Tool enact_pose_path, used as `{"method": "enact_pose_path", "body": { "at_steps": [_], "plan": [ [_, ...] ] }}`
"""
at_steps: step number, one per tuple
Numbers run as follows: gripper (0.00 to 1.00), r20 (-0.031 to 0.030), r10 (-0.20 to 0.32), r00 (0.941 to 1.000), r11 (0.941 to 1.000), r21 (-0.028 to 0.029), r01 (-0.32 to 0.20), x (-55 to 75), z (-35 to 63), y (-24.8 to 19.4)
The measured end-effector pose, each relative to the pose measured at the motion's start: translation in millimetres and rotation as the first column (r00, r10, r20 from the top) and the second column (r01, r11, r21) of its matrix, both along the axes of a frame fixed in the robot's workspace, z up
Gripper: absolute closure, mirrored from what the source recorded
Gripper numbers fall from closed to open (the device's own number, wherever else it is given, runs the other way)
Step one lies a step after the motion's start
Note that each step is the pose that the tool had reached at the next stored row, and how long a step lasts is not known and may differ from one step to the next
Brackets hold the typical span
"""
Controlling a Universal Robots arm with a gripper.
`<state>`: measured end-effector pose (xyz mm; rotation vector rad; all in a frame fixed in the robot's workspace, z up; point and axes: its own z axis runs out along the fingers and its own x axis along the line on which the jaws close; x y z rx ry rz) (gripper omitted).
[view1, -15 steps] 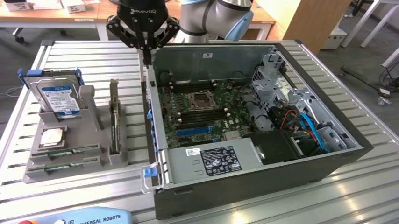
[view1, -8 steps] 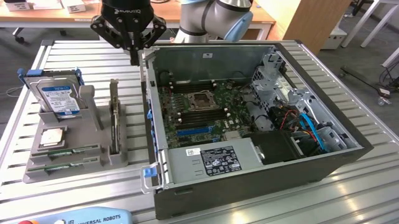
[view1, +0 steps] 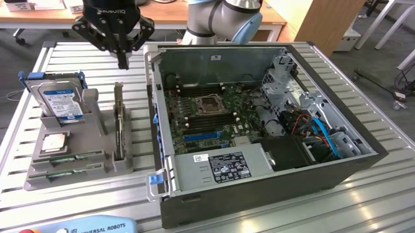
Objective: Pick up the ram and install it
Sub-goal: 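Reach for the ram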
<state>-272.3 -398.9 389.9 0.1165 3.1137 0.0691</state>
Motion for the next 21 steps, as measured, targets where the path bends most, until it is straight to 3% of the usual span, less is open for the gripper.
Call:
{"method": "enact_pose_path", "body": {
  "at_steps": [21],
  "plan": [
    [0.9, 0.0, 0.0, 1.0, 1.0, 0.0, 0.0, -75.0, -1.2, 0.0]
  ]
}}
